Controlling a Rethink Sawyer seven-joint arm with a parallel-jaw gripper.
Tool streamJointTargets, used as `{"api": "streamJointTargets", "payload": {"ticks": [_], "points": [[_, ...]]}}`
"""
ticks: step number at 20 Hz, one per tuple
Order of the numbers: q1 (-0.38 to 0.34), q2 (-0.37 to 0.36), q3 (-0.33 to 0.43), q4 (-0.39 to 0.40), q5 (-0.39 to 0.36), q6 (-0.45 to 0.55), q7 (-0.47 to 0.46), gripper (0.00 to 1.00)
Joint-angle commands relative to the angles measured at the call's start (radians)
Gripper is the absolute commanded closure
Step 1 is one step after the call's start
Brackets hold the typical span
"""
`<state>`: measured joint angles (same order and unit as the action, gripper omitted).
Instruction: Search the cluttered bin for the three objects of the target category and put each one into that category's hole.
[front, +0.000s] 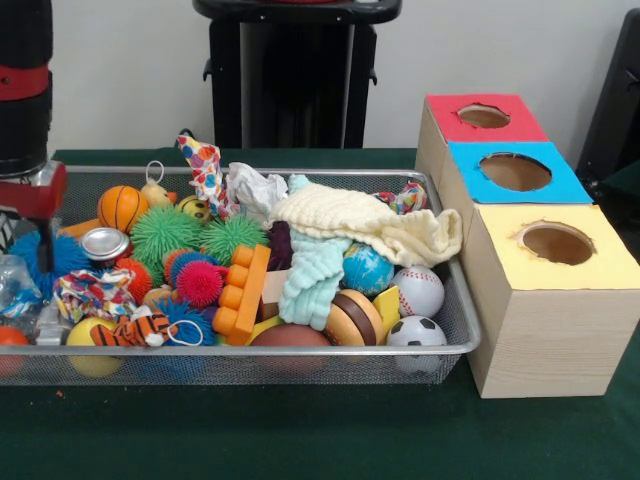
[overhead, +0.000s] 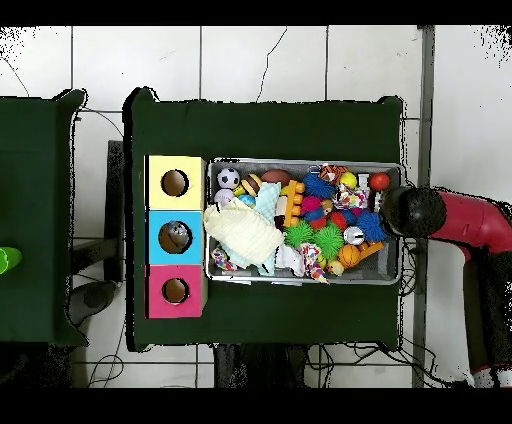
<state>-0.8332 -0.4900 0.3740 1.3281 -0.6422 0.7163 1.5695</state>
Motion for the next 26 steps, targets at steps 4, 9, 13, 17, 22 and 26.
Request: {"api": "streamJointTargets", "payload": {"ticks": [4,9,13,17,22,26], "points": [[0.011,0.069,-0.023,0.047,-0.037,0.074,-0.109,0.00],[0.034,0.042,-0.064,0.043,-0.100,0.021,-0.098,0.00],[0.042,0.033,-0.077,0.039,-0.120,-0.001,-0.092,0.00],[0.052,0.033,-0.078,0.027,-0.117,0.007,-0.088,0.00],[0.052,-0.061,-0.054,0.052,-0.076,0.069,-0.134,0.00],[0.048,-0.020,-0.055,0.048,-0.104,0.000,-0.107,0.00]]}}
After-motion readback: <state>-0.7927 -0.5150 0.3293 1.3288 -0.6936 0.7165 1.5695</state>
